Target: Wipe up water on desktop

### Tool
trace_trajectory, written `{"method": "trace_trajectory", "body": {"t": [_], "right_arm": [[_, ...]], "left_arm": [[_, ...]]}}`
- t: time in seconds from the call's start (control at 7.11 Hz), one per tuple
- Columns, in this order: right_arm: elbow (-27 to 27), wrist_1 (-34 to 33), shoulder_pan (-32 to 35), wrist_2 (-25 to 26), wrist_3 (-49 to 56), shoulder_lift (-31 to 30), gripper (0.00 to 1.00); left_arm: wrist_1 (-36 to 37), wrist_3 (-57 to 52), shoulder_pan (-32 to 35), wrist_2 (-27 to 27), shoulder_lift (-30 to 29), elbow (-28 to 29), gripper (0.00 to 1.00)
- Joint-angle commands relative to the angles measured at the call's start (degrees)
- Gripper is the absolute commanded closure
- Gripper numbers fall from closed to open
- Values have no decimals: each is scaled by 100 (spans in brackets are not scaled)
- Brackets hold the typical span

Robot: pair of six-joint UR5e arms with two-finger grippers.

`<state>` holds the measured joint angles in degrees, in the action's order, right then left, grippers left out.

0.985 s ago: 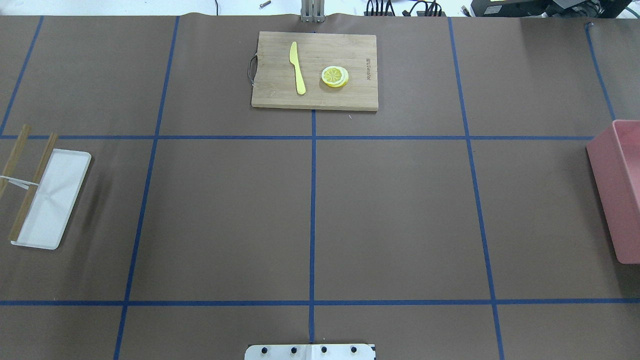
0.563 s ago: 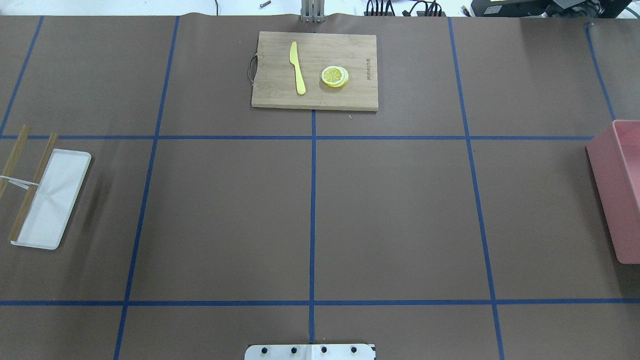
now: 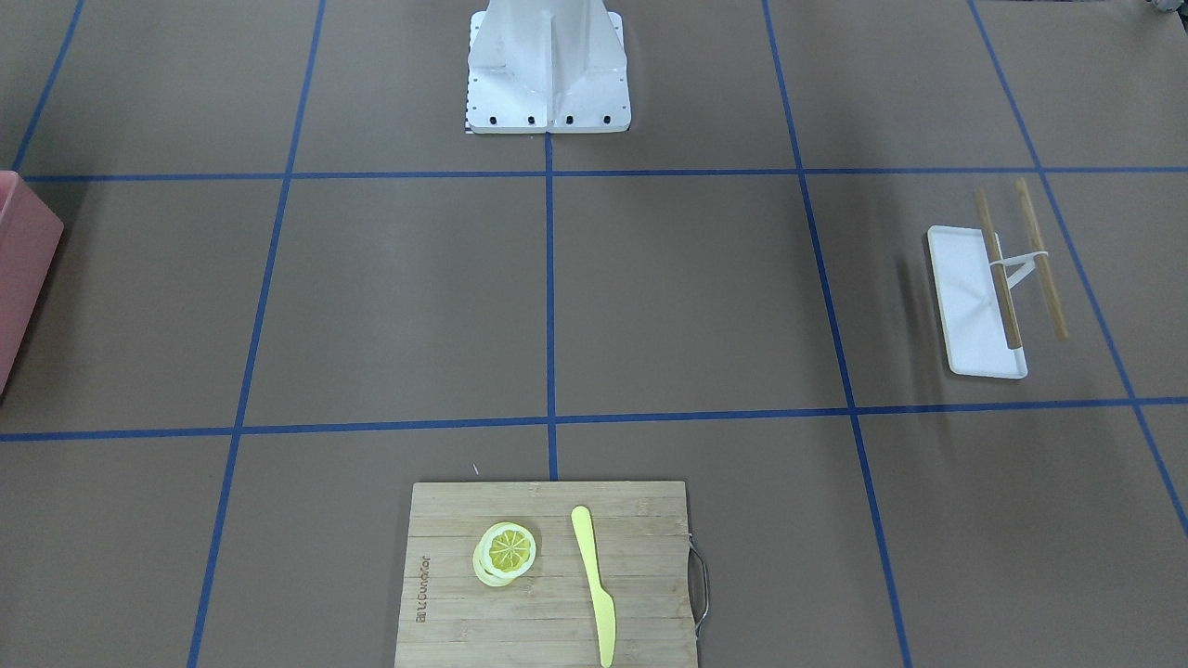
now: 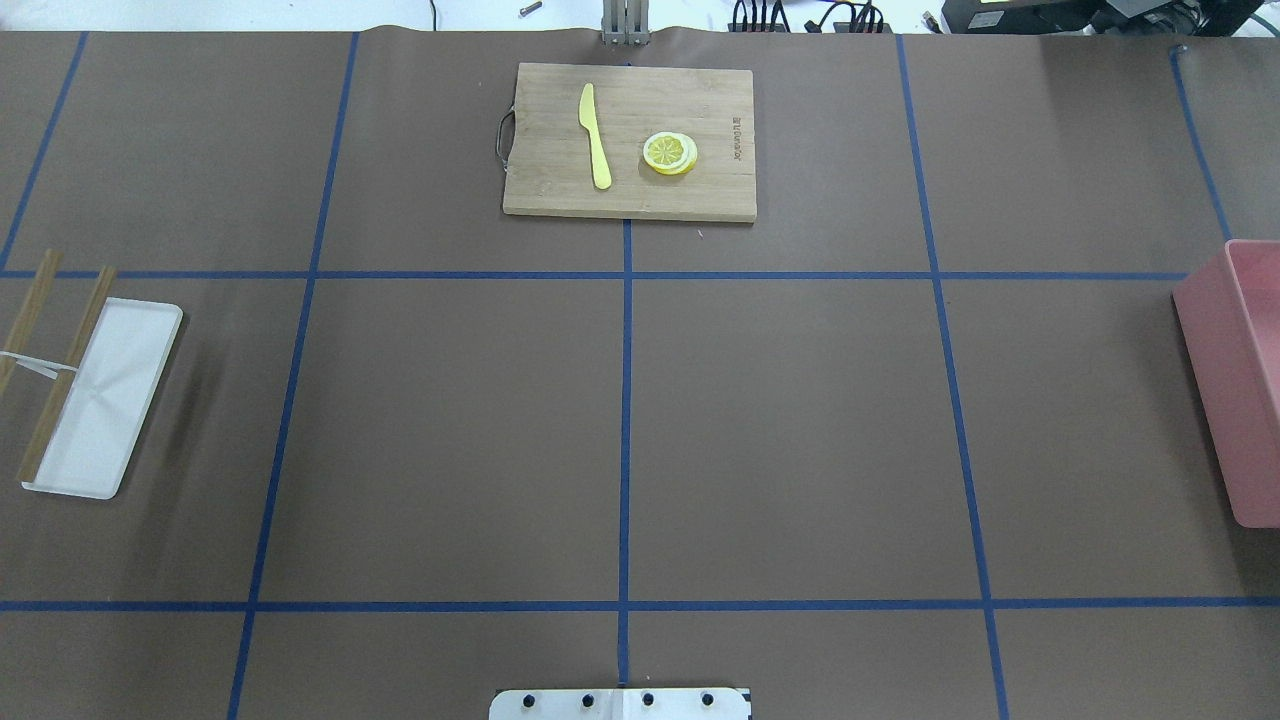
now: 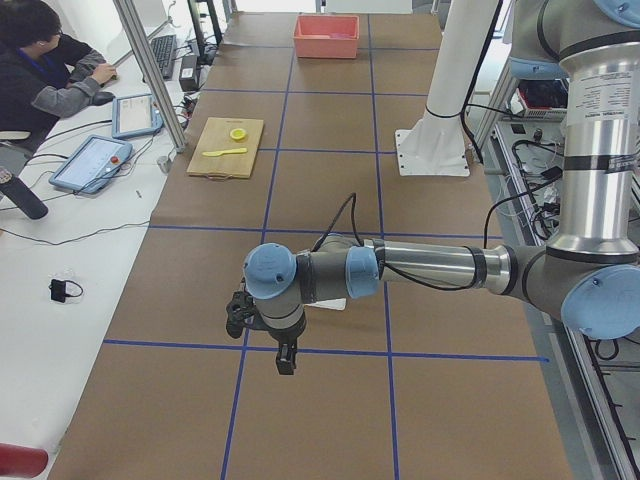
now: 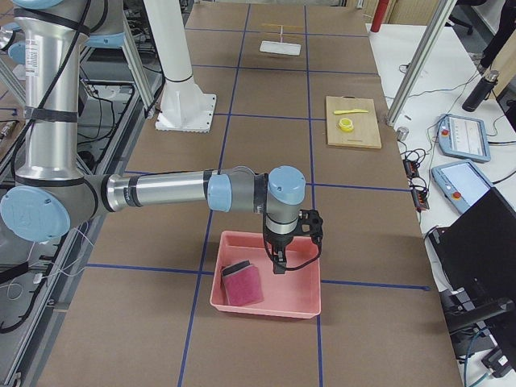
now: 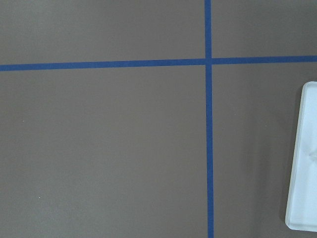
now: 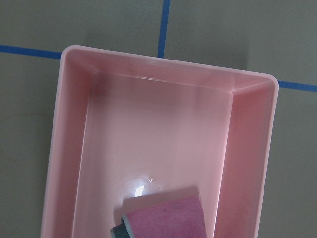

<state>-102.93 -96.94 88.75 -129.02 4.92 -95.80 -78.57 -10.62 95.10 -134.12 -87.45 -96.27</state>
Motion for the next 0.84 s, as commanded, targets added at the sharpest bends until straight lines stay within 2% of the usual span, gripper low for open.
{"method": "trace_trajectory", "body": {"t": [0.0,0.7], "right_arm": [[-16,0,2,-17,-9,0,0],[-104,0,2,-26,-9,-9,0]], "left_arm": [[0,-2,0,0,0,3,0],[9,-2,0,17,0,3,0]]}}
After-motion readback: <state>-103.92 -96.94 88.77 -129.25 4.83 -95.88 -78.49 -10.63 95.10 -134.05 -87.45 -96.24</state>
